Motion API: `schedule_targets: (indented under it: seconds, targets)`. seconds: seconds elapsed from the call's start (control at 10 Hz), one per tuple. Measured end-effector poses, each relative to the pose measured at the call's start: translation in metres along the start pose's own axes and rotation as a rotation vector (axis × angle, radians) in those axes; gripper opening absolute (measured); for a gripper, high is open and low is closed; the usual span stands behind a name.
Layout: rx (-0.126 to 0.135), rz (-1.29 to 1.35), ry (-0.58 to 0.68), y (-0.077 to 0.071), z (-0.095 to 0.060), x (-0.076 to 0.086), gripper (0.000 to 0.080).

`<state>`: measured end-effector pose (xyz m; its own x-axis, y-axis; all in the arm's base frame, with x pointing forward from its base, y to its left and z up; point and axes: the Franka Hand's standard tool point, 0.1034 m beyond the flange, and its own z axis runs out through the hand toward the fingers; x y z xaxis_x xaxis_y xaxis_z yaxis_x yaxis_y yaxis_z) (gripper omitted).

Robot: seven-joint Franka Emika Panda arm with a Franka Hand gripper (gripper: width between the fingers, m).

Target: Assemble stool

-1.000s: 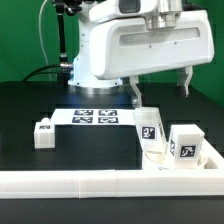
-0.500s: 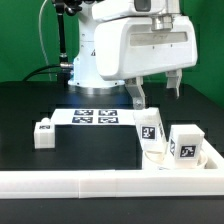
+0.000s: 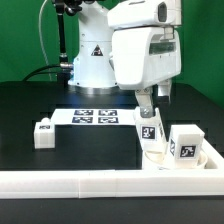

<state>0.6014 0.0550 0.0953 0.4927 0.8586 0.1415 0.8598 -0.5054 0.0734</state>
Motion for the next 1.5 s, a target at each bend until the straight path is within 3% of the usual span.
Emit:
schedule_targets:
  seconds: [0.5,0.7,1.1,1.5]
  targets:
    - [0.013,0.024,-0.010,-0.0046,0.0107,-0.0034,0.0648]
    - [0.014,0.029,-0.010,-0.0051,0.0111,-0.0031,0.0355]
    - [0.012,0.093,-0.010,-0.0043,0.0106,-0.0035,0.0337]
    - [0.004,0.447,-0.008,-0.0029,0.0116,-0.0074,0.0338]
